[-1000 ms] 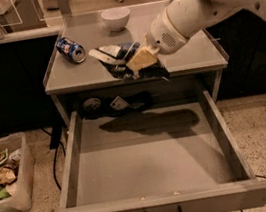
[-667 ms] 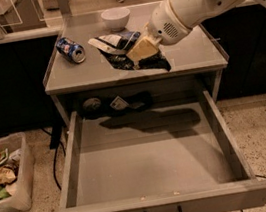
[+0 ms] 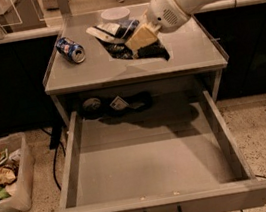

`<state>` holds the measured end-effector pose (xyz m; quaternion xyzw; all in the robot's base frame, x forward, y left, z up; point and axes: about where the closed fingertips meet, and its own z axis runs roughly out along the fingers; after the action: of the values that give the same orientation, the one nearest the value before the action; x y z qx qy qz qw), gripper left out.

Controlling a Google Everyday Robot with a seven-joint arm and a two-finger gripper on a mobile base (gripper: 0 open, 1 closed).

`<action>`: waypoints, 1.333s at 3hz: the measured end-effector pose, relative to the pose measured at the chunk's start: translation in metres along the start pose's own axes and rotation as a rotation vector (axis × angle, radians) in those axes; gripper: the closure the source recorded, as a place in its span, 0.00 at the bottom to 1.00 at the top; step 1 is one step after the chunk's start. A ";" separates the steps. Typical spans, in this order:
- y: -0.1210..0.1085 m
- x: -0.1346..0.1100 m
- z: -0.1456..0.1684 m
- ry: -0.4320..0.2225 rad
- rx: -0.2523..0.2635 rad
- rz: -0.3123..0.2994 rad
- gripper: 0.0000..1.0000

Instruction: Pick blue chip bag from top drawer and place on counter

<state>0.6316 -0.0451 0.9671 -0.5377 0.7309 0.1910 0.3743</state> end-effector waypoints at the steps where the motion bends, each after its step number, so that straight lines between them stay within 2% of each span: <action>1: -0.033 0.000 -0.003 0.033 -0.026 0.030 1.00; 2: -0.074 0.022 0.019 0.105 -0.043 0.099 1.00; 3: -0.142 0.052 0.042 0.167 0.065 0.143 1.00; 4: -0.142 0.052 0.042 0.166 0.065 0.143 1.00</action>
Offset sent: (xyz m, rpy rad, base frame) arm 0.1981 -0.1030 0.1860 0.0278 -0.2045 -0.2109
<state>0.7702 -0.0998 0.9181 -0.4856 0.8019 0.1482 0.3150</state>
